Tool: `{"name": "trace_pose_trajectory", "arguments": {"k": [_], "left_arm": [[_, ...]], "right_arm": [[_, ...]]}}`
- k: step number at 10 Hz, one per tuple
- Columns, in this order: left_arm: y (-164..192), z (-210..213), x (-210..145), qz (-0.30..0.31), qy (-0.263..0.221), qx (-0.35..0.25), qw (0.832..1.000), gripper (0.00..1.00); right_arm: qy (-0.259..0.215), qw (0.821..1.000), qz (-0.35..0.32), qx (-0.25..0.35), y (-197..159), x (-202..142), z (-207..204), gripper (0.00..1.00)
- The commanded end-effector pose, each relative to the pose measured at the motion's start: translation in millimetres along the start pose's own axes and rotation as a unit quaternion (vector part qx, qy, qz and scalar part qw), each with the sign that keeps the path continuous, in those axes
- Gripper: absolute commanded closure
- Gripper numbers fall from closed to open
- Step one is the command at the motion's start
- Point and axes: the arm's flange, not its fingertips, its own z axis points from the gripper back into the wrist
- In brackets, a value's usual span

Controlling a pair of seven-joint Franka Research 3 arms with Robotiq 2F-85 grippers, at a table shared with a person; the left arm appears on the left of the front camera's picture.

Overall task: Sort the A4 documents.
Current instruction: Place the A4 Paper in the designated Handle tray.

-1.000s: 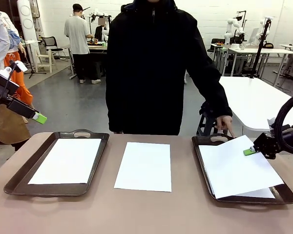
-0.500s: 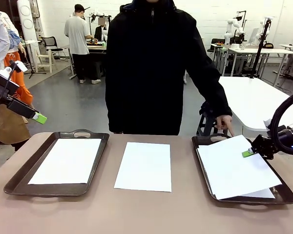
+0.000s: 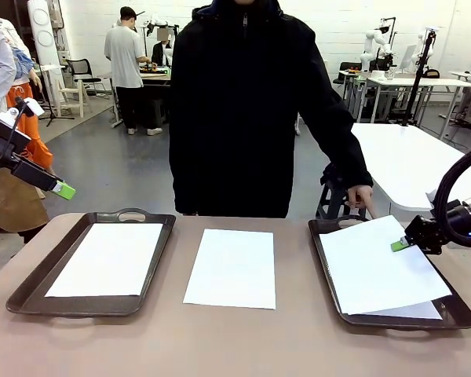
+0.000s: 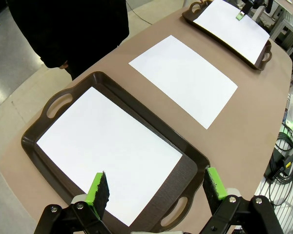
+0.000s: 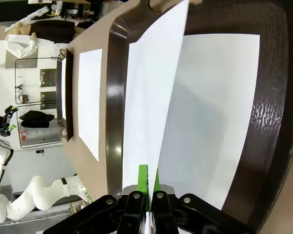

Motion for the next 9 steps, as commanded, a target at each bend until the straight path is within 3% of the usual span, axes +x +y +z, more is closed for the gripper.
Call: {"name": "trace_pose_trajectory", "arguments": {"k": [1, 5, 9], "left_arm": [[-0.4, 0.1, -1.5, -0.006, 0.005, 0.003, 1.0, 0.0], [-0.4, 0.1, -1.5, -0.006, 0.005, 0.003, 1.0, 0.0], [-0.4, 0.1, -1.5, -0.006, 0.005, 0.003, 1.0, 0.0]], "right_arm": [[0.014, 1.0, -0.012, -0.012, -1.4, -2.4, -4.5, 0.99], [0.035, 0.998, -0.014, -0.048, -4.1, -2.3, -8.3, 0.99], [0.02, 0.998, -0.011, -0.059, -2.4, -5.2, -8.2, 0.99]]}}
